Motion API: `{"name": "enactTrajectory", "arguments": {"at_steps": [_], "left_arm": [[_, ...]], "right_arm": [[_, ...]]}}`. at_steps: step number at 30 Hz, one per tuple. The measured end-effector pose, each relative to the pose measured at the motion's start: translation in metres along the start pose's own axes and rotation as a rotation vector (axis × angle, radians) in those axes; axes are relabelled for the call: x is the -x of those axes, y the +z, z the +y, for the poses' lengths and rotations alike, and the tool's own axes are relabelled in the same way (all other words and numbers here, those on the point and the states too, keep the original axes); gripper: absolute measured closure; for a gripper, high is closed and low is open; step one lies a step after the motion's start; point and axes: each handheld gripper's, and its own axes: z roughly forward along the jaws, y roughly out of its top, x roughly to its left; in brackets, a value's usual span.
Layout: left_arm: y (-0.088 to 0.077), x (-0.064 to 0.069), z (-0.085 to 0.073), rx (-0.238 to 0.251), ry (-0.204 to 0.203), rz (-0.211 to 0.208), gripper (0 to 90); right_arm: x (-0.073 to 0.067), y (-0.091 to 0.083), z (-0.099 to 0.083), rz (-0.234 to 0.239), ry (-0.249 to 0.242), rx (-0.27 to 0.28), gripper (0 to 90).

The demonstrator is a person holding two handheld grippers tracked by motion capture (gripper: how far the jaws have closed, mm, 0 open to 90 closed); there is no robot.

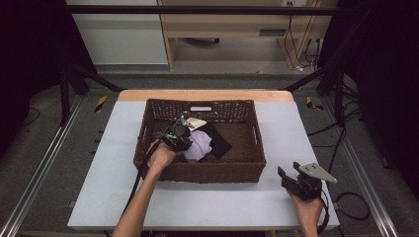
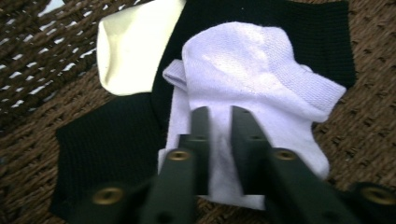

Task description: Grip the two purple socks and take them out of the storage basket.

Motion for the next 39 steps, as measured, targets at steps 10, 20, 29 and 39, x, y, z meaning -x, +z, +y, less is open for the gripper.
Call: {"name": "enactTrajectory", "arguments": {"at_steps": [10,20,29,39], "left_arm": [[-0.020,-0.008,-0.001,0.160,-0.037,-0.033,87.4],[-0.044,-0.009,-0.006,0.418,-0.063,-0.006,87.8],[-0.062,-0.010,-0.001,0.561,-0.057,0.041,87.8],[-0.086,-0.012,0.004,0.684,-0.093,0.056,87.8]], "right_arm": [[0.001,-0.001,0.000,-0.002,-0.003,0.004,39.1],[0.001,-0.001,-0.001,-0.009,-0.004,0.009,39.9],[0.002,-0.002,0.000,-0.009,-0.001,0.015,40.5],[0.002,-0.002,0.000,-0.011,0.002,0.016,40.9]]}}
